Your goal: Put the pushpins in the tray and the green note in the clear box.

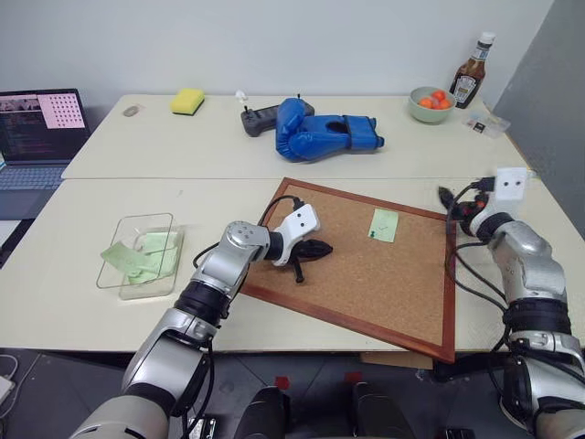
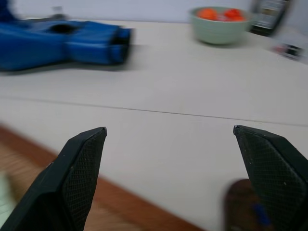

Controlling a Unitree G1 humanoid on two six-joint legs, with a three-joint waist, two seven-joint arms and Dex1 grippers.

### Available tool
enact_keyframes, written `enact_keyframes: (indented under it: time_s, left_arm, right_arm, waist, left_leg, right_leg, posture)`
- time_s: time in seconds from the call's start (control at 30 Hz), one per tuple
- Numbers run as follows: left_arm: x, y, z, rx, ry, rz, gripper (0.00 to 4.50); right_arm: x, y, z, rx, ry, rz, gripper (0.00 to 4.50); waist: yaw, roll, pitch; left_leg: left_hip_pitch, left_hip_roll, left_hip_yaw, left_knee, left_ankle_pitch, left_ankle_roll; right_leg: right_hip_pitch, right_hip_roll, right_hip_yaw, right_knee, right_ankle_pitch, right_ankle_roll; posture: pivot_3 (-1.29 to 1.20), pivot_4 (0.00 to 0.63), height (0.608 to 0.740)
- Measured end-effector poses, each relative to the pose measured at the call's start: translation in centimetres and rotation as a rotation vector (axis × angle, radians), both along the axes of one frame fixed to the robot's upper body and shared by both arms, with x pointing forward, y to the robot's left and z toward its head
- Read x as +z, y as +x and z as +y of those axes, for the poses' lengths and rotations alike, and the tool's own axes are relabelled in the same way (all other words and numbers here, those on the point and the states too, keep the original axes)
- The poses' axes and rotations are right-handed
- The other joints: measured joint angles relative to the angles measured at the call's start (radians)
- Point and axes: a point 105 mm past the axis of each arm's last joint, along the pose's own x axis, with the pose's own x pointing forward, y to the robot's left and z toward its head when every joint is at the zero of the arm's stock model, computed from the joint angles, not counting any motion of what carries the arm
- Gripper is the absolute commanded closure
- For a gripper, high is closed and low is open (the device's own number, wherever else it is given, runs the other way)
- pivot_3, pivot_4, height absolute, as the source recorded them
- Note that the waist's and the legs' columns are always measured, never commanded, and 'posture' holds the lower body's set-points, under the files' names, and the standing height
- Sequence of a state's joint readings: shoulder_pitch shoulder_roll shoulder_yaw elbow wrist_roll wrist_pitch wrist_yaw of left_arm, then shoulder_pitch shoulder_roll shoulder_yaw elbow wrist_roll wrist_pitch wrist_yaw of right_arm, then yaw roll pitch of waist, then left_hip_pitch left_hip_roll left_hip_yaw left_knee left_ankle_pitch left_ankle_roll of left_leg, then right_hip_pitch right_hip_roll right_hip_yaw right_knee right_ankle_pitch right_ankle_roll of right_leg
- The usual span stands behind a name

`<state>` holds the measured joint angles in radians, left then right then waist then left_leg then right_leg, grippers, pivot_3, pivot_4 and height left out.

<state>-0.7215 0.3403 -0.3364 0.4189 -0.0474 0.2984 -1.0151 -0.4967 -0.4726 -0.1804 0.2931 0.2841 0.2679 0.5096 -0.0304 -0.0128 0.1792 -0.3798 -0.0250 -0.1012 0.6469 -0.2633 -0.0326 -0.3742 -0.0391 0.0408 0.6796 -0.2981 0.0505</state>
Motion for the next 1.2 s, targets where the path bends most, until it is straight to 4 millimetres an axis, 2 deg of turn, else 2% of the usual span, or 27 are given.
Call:
enact_keyframes:
  time_s: [0.1,0.2,0.37,0.47,0.6,0.7,0.9,1.2]
  left_arm:
    - [0.0,0.0,0.0,0.001,0.0,0.0,4.5]
    - [0.0,0.1,0.1,0.004,0.002,0.002,4.5]
    - [0.0,0.1,0.2,0.005,0.003,0.001,4.5]
    - [0.0,0.1,0.2,0.004,0.003,0.0,4.5]
    - [0.1,0.1,0.2,0.006,0.004,-0.004,4.5]
    - [0.2,0.1,0.3,0.006,0.004,-0.007,4.5]
    - [0.1,0.0,0.3,0.005,0.004,-0.008,4.5]
    - [0.2,0.1,0.2,0.005,0.005,-0.008,4.5]
  right_arm:
    - [-1.1,-2.2,4.6,0.261,0.009,0.016,0.02]
    - [-0.9,-3.5,7.5,0.421,-0.011,0.012,0.02]
    - [-2.3,-3.5,9.3,0.483,-0.061,0.052,0.02]
    - [-3.9,-3.0,9.6,0.476,-0.101,0.102,0.02]
    - [-4.5,-2.3,9.4,0.456,-0.113,0.13,0.02]
    - [-4.8,-2.2,9.3,0.455,-0.116,0.144,0.48]
    - [-4.8,-2.1,9.2,0.452,-0.096,0.144,1.79]
    - [-4.8,-2.1,9.4,0.45,-0.085,0.144,3.34]
  waist:
    - [0.0,0.0,0.0]
    - [-0.002,0.0,0.0]
    - [-0.002,0.0,0.0]
    - [-0.001,0.0,0.0]
    - [-0.002,0.0,0.0]
    - [-0.002,0.0,0.0]
    - [-0.002,0.0,0.0]
    - [-0.002,0.0,0.0]
  left_leg:
    - [0.0,0.0,0.0,0.0,0.0,0.0]
    - [0.0,0.0,0.0,0.001,0.0,0.0]
    - [0.001,0.0,-0.001,0.0,0.0,0.0]
    - [0.0,0.0,-0.001,0.0,0.0,0.0]
    - [0.0,0.0,-0.001,0.0,0.0,0.0]
    - [0.0,0.0,-0.001,0.0,0.0,0.0]
    - [0.0,0.0,-0.001,0.0,0.0,0.0]
    - [0.0,0.0,-0.001,0.0,0.0,0.0]
  right_leg:
    - [0.0,0.0,0.0,0.0,0.0,0.0]
    - [0.0,0.0,0.0,0.0,0.0,0.0]
    - [0.0,0.0,0.0,0.0,0.0,0.0]
    - [0.0,0.0,0.0,0.0,0.0,0.0]
    - [0.0,0.0,0.0,0.0,0.0,0.0]
    - [-0.001,0.0,0.0,0.0,0.0,0.0]
    - [-0.001,0.0,0.0,0.0,0.0,0.0]
    - [-0.001,0.0,0.0,0.0,0.0,0.0]
  posture:
    - [0.0,0.15,0.74]
    - [0.0,0.15,0.74]
    - [0.0,0.15,0.74]
    - [0.0,0.15,0.74]
    - [0.0,0.15,0.74]
    - [0.0,0.15,0.74]
    - [0.0,0.15,0.74]
    - [0.0,0.15,0.74]
